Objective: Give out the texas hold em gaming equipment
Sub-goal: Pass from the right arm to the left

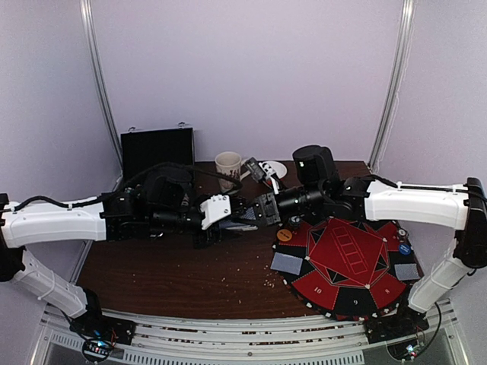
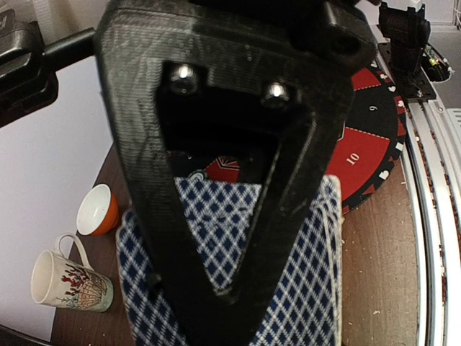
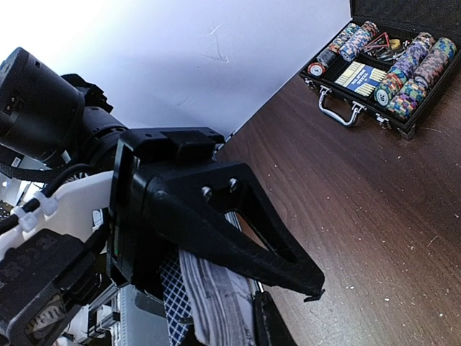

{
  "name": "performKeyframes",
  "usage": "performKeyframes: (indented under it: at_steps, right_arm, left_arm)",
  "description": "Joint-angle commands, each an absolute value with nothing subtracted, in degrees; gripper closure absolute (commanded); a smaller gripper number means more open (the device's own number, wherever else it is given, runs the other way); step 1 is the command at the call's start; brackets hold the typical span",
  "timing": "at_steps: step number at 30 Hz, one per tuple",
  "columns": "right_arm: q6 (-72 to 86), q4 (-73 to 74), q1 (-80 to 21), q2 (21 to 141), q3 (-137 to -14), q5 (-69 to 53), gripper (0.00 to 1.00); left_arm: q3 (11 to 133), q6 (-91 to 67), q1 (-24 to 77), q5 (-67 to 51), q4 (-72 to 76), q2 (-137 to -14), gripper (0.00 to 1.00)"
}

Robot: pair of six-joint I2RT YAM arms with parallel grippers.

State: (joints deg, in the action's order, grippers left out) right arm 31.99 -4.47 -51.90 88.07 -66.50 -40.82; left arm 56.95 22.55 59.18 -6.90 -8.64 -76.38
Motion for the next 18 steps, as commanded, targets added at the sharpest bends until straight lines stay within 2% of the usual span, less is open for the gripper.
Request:
performKeyframes:
  at_steps: [1, 10, 18]
  right_arm:
    - [33.14, -2.64, -52.62, 86.89, -68.24, -37.7, 0.84]
    - [33.15, -0.09, -50.07, 80.42, -64.59, -30.27, 0.7]
    - [31.56, 4.7, -49.68, 78.65, -65.22, -29.33, 0.67]
  left_arm:
    - [57.93, 23.52, 59.33, -5.93, -4.31, -75.5, 0.62]
    - [57.75, 23.55, 59.33, -5.37, -3.96, -75.37, 0.61]
    - [57.75, 23.4, 59.33, -4.94, -3.96, -75.63, 0.6]
